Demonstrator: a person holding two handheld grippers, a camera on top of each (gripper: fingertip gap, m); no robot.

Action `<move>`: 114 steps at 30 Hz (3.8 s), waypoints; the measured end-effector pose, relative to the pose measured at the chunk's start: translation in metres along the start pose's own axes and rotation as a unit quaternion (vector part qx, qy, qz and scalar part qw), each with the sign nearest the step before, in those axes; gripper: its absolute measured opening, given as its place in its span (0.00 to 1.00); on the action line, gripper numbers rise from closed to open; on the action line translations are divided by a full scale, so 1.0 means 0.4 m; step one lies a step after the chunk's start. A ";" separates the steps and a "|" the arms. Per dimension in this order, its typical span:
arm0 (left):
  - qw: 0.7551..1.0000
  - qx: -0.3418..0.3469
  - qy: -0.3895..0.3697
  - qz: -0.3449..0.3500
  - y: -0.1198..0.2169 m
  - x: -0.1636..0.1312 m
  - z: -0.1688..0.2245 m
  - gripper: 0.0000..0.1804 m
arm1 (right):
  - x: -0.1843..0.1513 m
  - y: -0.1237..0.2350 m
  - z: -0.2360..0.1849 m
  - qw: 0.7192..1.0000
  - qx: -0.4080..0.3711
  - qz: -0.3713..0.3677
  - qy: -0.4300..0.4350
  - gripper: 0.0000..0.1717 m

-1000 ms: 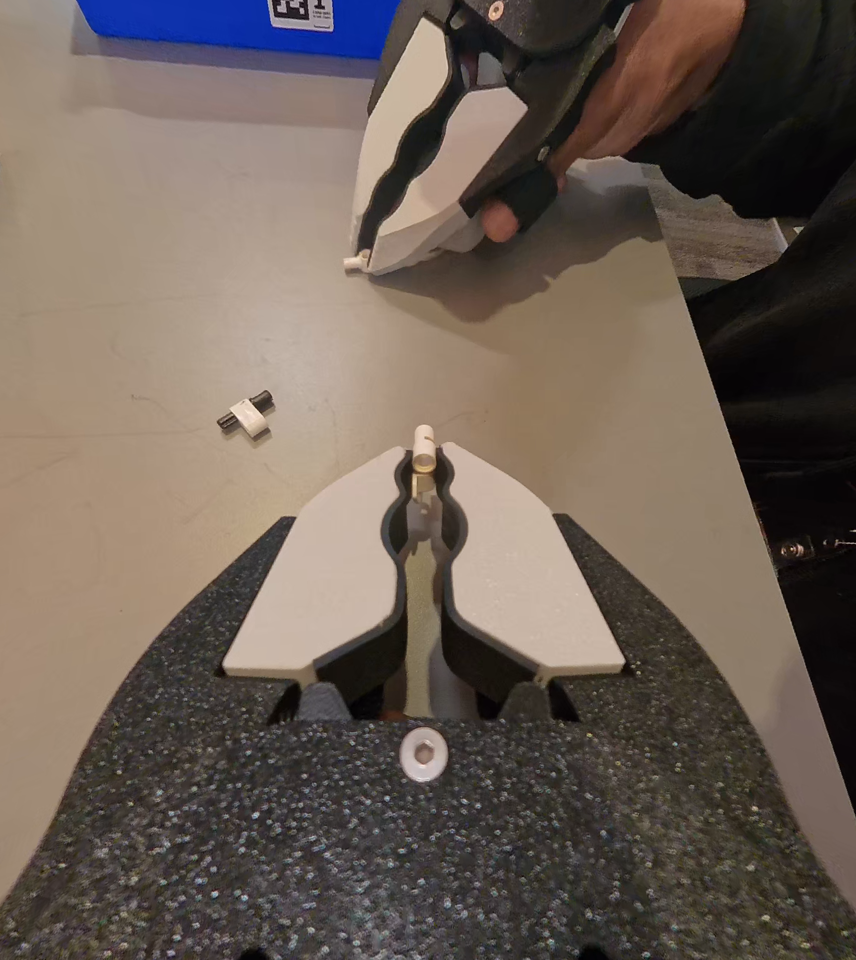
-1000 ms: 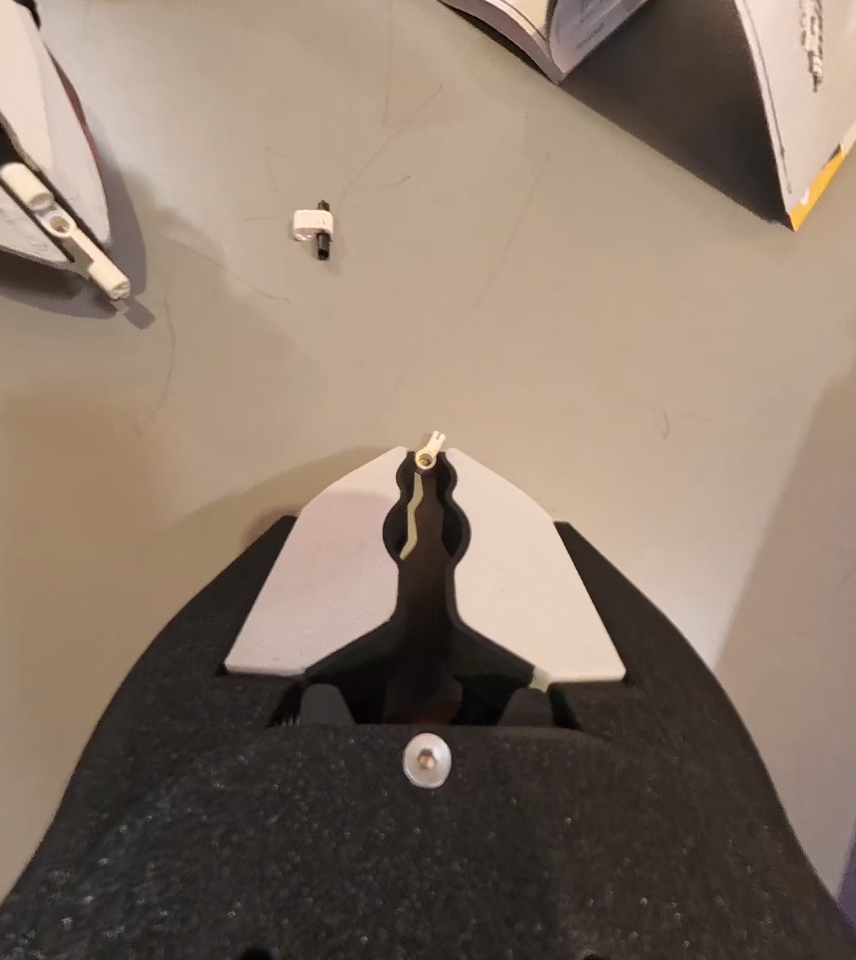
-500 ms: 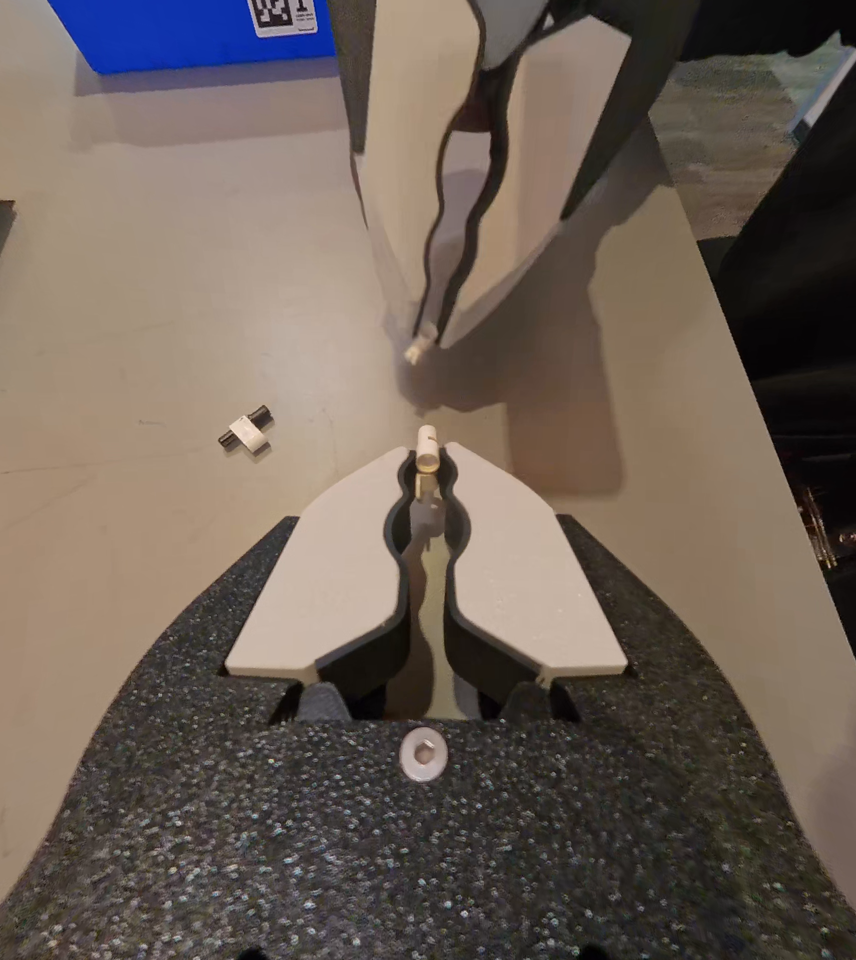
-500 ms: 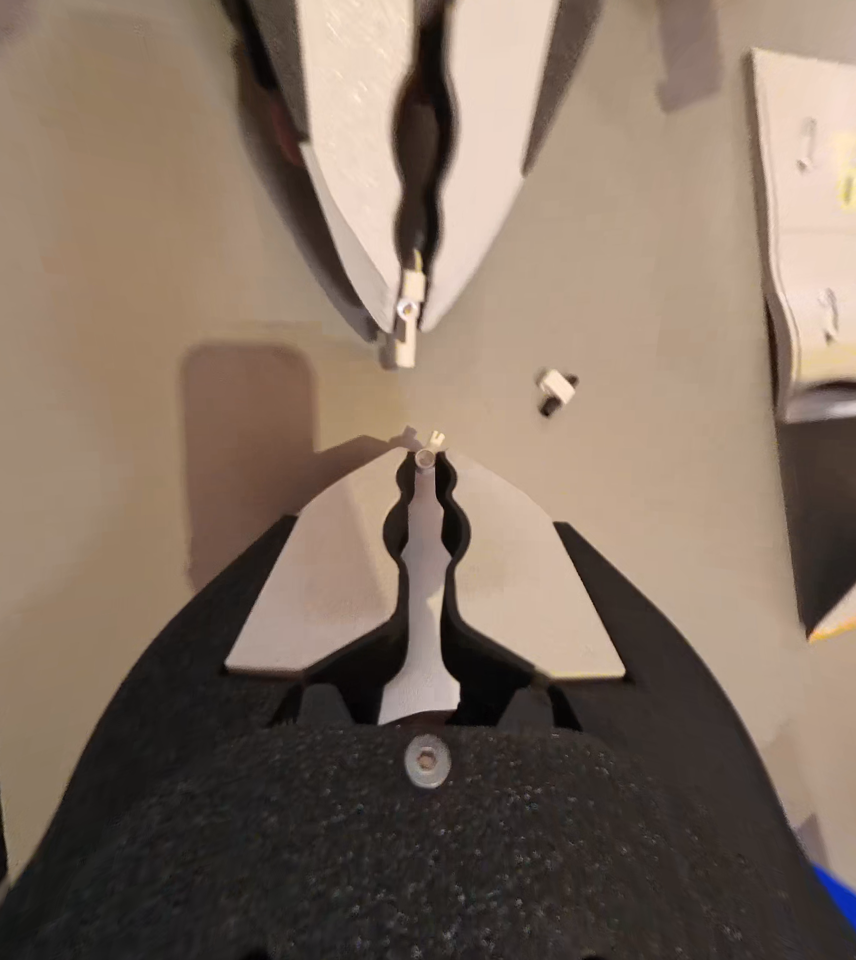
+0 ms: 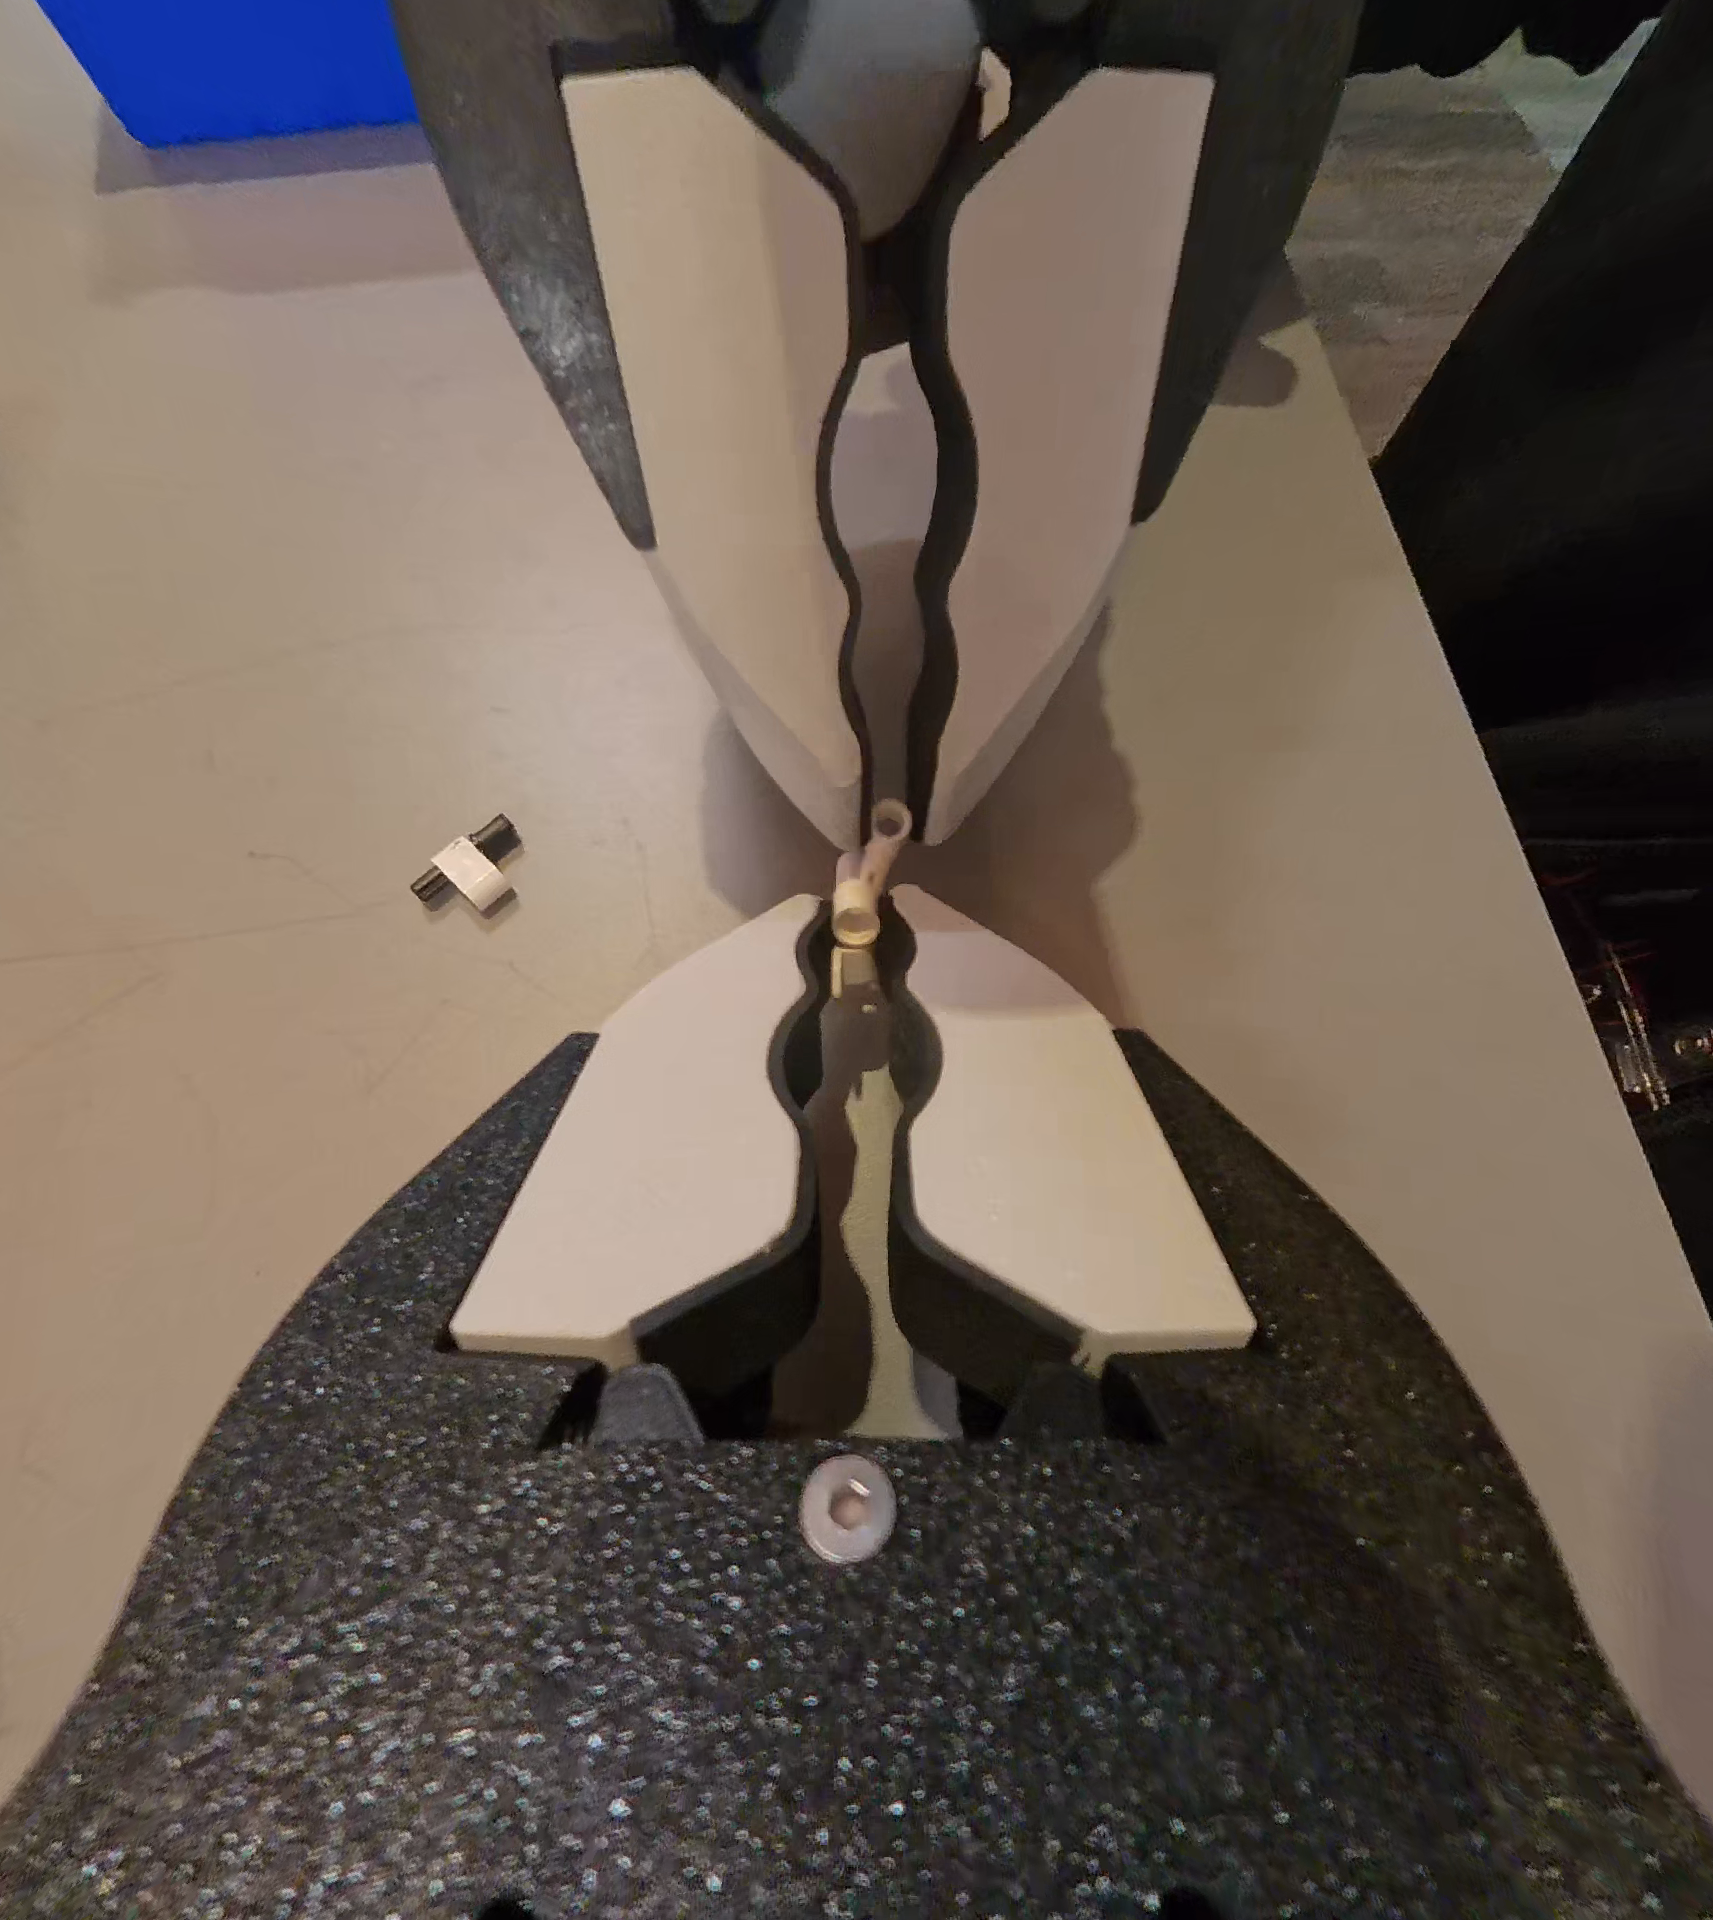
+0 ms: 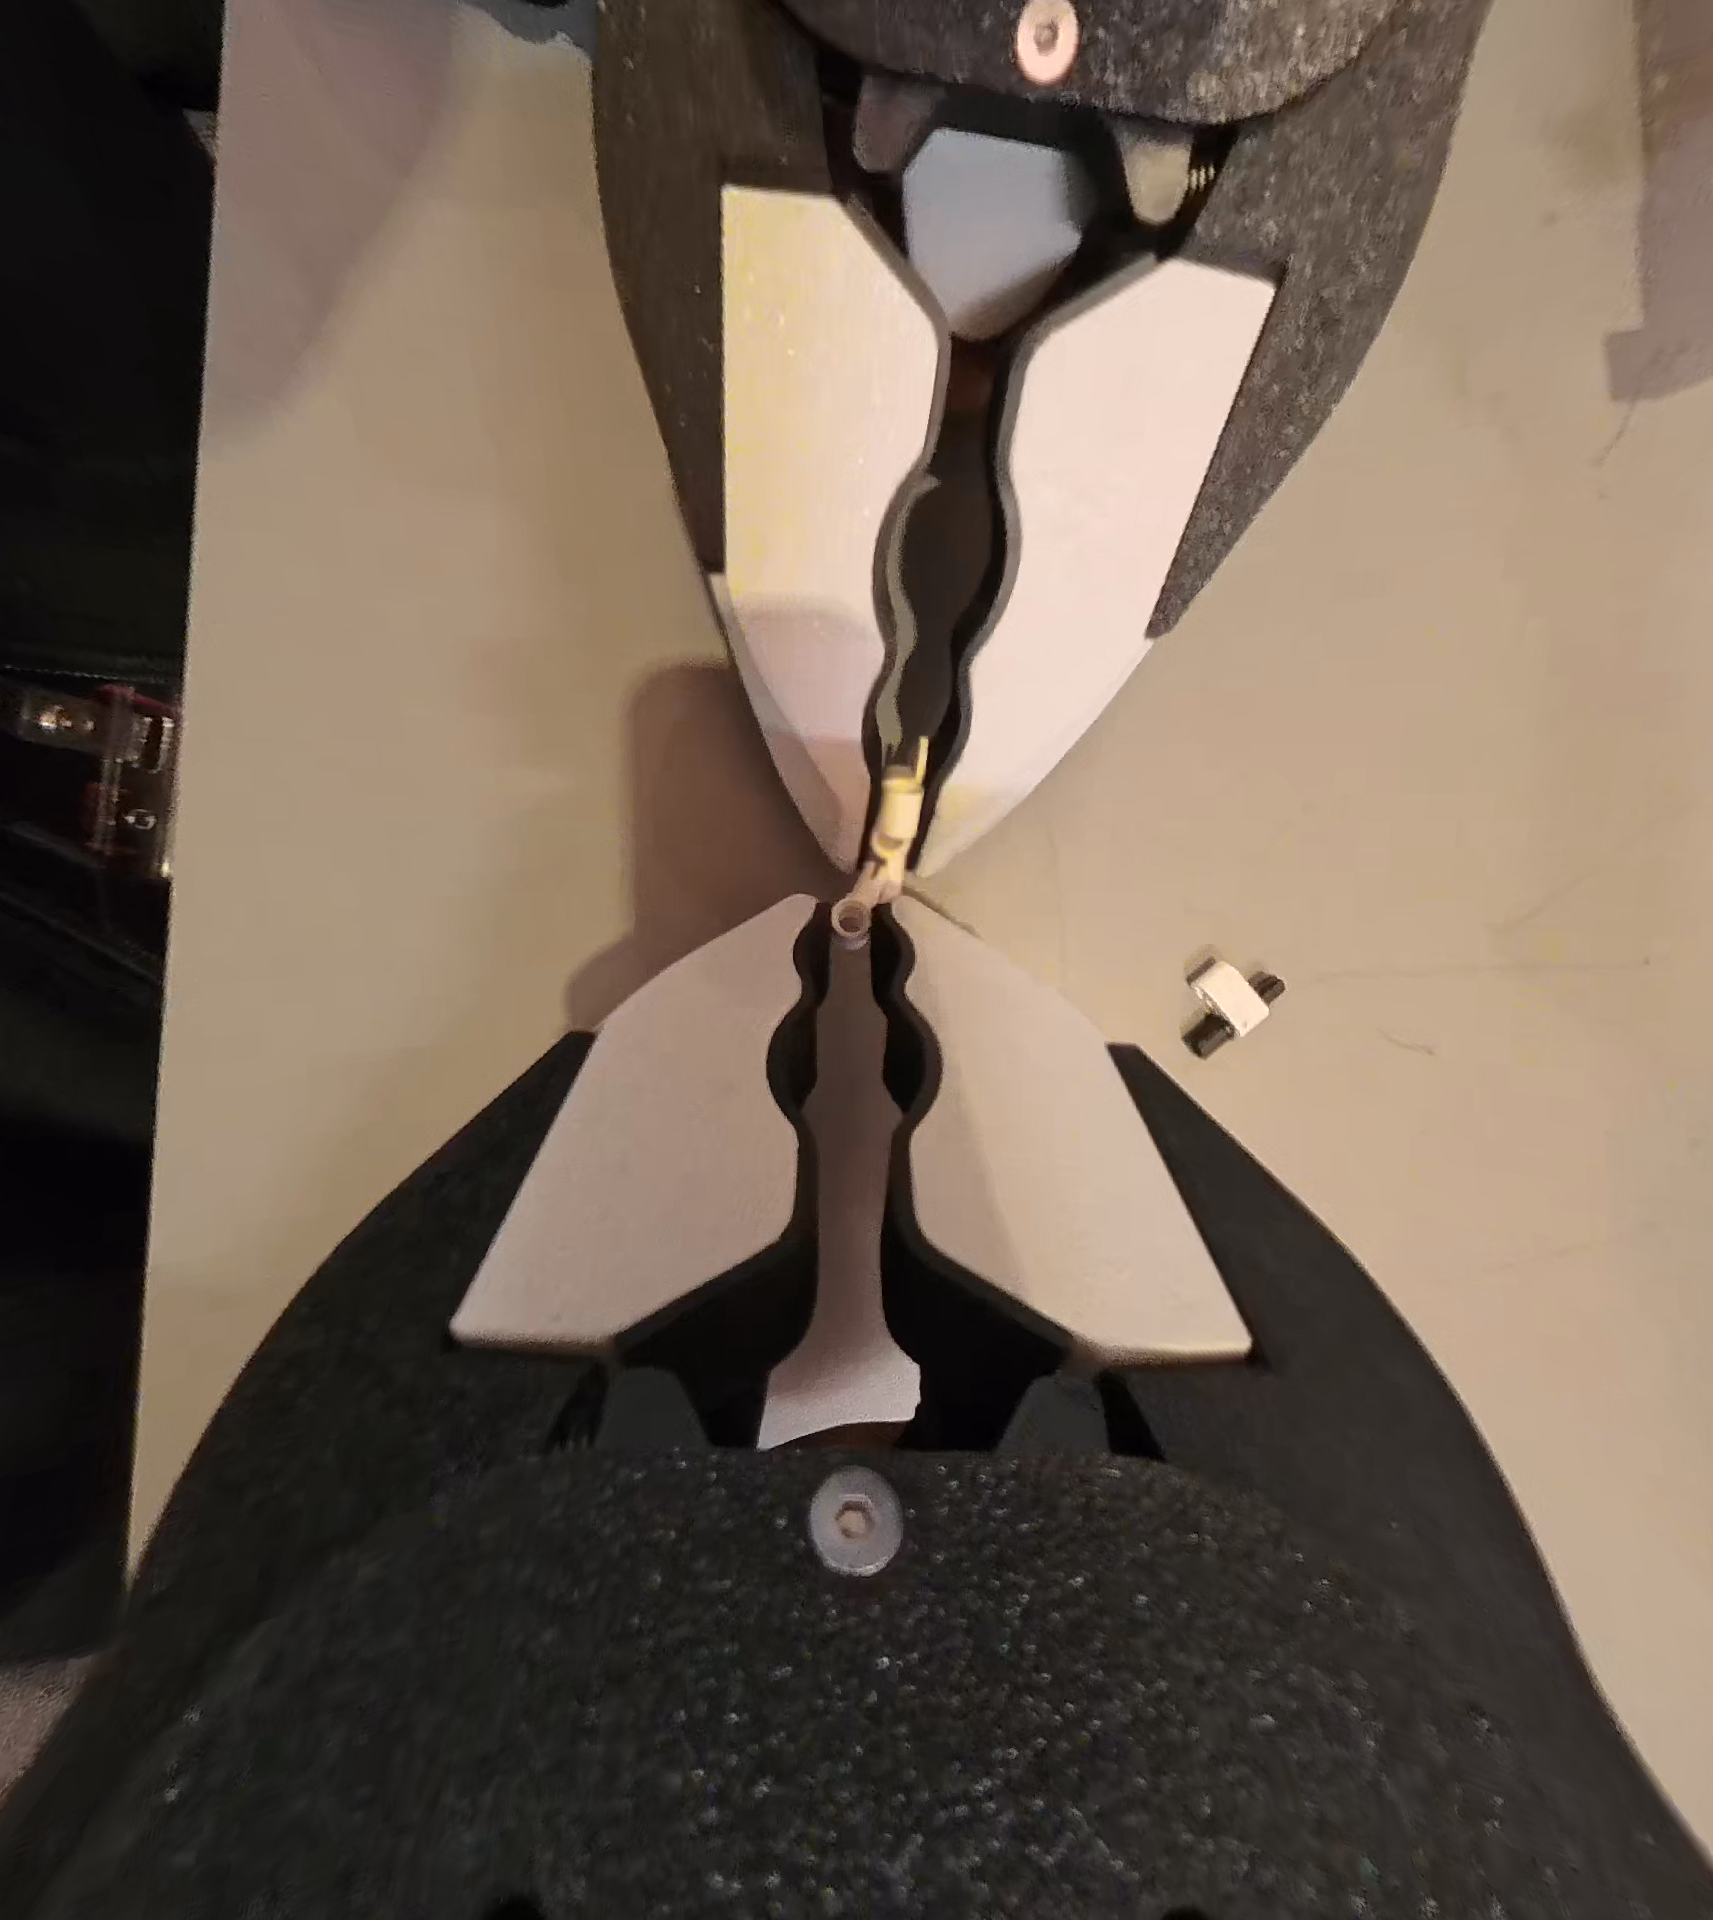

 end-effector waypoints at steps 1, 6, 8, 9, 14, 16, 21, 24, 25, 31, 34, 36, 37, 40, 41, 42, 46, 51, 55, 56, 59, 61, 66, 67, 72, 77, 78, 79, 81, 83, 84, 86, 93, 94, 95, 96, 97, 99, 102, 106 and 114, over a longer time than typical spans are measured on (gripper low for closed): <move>1.000 0.000 -0.001 -0.001 0.000 -0.001 0.001 0.04 | 0.003 -0.001 0.000 1.000 0.004 -0.002 0.001 0.04; 1.000 -0.002 0.000 0.004 0.003 0.000 0.000 0.04 | 0.013 0.000 0.004 1.000 0.012 -0.013 0.009 0.04; 1.000 -0.004 0.003 0.006 0.004 0.000 -0.001 0.04 | 0.014 0.001 0.005 1.000 0.012 -0.013 0.009 0.04; 1.000 -0.004 0.002 0.005 0.004 0.000 -0.001 0.04 | 0.015 0.001 0.006 1.000 0.013 -0.012 0.009 0.04; 1.000 -0.008 -0.003 0.004 0.003 -0.001 0.002 0.04 | 0.014 0.004 0.008 1.000 0.011 -0.004 0.007 0.04; 1.000 -0.009 -0.004 0.004 0.002 -0.001 0.003 0.04 | 0.013 0.006 0.009 1.000 0.014 -0.004 0.010 0.04; 1.000 -0.014 -0.006 0.005 0.003 -0.001 0.004 0.04 | 0.020 -0.001 0.008 1.000 0.022 -0.004 0.017 0.04; 1.000 -0.016 -0.008 0.004 0.003 -0.001 0.005 0.04 | 0.023 -0.003 0.010 0.999 0.028 -0.001 0.018 0.04; 1.000 -0.016 -0.007 0.005 0.004 -0.001 0.004 0.04 | 0.024 -0.003 0.010 0.999 0.028 0.000 0.019 0.04; 1.000 -0.019 0.006 0.019 0.010 -0.001 -0.002 0.04 | 0.017 0.007 0.012 0.999 0.014 0.046 0.018 0.04; 1.000 -0.019 0.011 0.021 0.011 -0.001 -0.004 0.04 | 0.010 0.010 0.011 0.997 0.002 0.077 0.012 0.04; 1.000 -0.017 0.012 0.021 0.012 -0.001 -0.005 0.04 | 0.003 0.009 0.010 0.996 -0.004 0.092 0.004 0.04; 0.999 -0.017 0.014 0.023 0.013 0.000 -0.006 0.04 | -0.001 0.009 0.010 0.995 -0.008 0.103 0.002 0.04; 0.999 -0.021 0.019 0.029 0.015 0.000 -0.009 0.04 | -0.010 0.011 0.007 0.991 -0.020 0.131 -0.003 0.04; 0.999 -0.022 0.019 0.030 0.016 0.000 -0.009 0.04 | -0.012 0.011 0.006 0.990 -0.023 0.138 -0.003 0.04; 0.999 -0.022 0.018 0.030 0.015 0.000 -0.009 0.04 | -0.015 0.011 0.005 0.989 -0.026 0.145 -0.002 0.04; 0.999 -0.024 0.018 0.030 0.015 0.000 -0.008 0.04 | -0.025 0.011 0.002 0.986 -0.036 0.164 -0.003 0.04; 0.999 -0.023 0.019 0.030 0.015 0.000 -0.009 0.04 | -0.035 0.009 -0.001 0.982 -0.048 0.182 -0.004 0.04; 0.999 -0.025 0.020 0.033 0.017 0.000 -0.010 0.04 | -0.041 0.008 -0.001 0.980 -0.052 0.193 -0.006 0.04; 0.999 -0.026 0.020 0.033 0.017 0.000 -0.010 0.04 | -0.042 0.007 -0.001 0.979 -0.053 0.198 -0.006 0.04; 0.999 -0.029 0.019 0.033 0.016 0.000 -0.009 0.04 | -0.042 0.005 -0.001 0.977 -0.050 0.207 -0.006 0.04; 0.999 -0.032 0.021 0.034 0.017 0.000 -0.010 0.04 | -0.042 0.003 0.001 0.976 -0.045 0.215 -0.008 0.04; 0.998 -0.037 0.029 0.045 0.021 0.002 -0.014 0.04 | -0.052 0.004 0.007 0.972 -0.025 0.232 -0.015 0.04; 0.998 -0.037 0.031 0.046 0.022 0.002 -0.015 0.04 | -0.053 0.004 0.009 0.971 -0.022 0.236 -0.018 0.04; 0.998 -0.037 0.026 0.044 0.022 0.002 -0.013 0.04 | -0.055 0.000 0.016 0.968 -0.006 0.249 -0.018 0.04; 0.998 -0.038 0.019 0.051 0.024 0.003 -0.011 0.04 | -0.058 -0.002 0.012 0.964 -0.013 0.266 -0.013 0.04; 0.997 -0.038 0.020 0.056 0.025 0.004 -0.012 0.04 | -0.059 -0.001 0.011 0.962 -0.017 0.272 -0.012 0.04; 0.997 -0.039 0.022 0.063 0.028 0.004 -0.013 0.04 | -0.061 0.001 0.011 0.960 -0.021 0.278 -0.010 0.04; 0.996 -0.041 0.030 0.078 0.034 0.005 -0.017 0.04 | -0.063 0.006 0.010 0.955 -0.029 0.294 -0.008 0.04; 0.995 -0.041 0.030 0.091 0.038 0.007 -0.020 0.04 | -0.065 0.010 0.009 0.951 -0.037 0.308 -0.013 0.04; 0.994 -0.041 0.029 0.095 0.039 0.008 -0.020 0.04 | -0.065 0.011 0.008 0.949 -0.042 0.314 -0.013 0.04; 0.994 -0.038 0.028 0.095 0.039 0.008 -0.020 0.04 | -0.068 0.014 0.005 0.947 -0.049 0.316 -0.012 0.04; 0.991 -0.003 0.043 0.126 0.052 0.010 -0.038 0.04 | -0.080 0.045 0.004 0.940 -0.108 0.323 -0.005 0.04; 0.989 0.008 0.053 0.138 0.056 0.011 -0.044 0.04 | -0.083 0.049 0.004 0.939 -0.119 0.323 -0.008 0.04; 0.986 0.016 0.065 0.153 0.061 0.013 -0.051 0.04 | -0.084 0.053 0.004 0.936 -0.129 0.326 -0.011 0.04; 0.981 0.029 0.080 0.173 0.067 0.016 -0.057 0.04 | -0.083 0.055 0.003 0.934 -0.138 0.330 -0.016 0.04; 0.974 0.044 0.100 0.197 0.072 0.018 -0.065 0.04 | -0.081 0.055 0.002 0.931 -0.146 0.335 -0.019 0.04; 0.955 0.051 0.150 0.249 0.081 0.023 -0.077 0.04 | -0.071 0.049 0.000 0.924 -0.165 0.345 -0.027 0.04; 0.916 0.035 0.233 0.324 0.084 0.028 -0.088 0.04 | -0.051 0.027 0.001 0.915 -0.198 0.349 -0.036 0.04; 0.882 0.000 0.307 0.359 0.068 0.024 -0.091 0.04 | -0.030 -0.008 0.004 0.919 -0.220 0.325 -0.027 0.04; 0.875 -0.002 0.328 0.357 0.061 0.022 -0.088 0.04 | -0.014 -0.018 0.007 0.910 -0.229 0.343 -0.048 0.04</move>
Point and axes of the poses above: each gripper's, where its closed fingertips meet, y back along the fingers, x out of its top, z = x × y across the jaws, the point moved 10 cm from there along y, back along the fingers, and after that the axes turned 7 degrees about z, right-handed, at the moved point
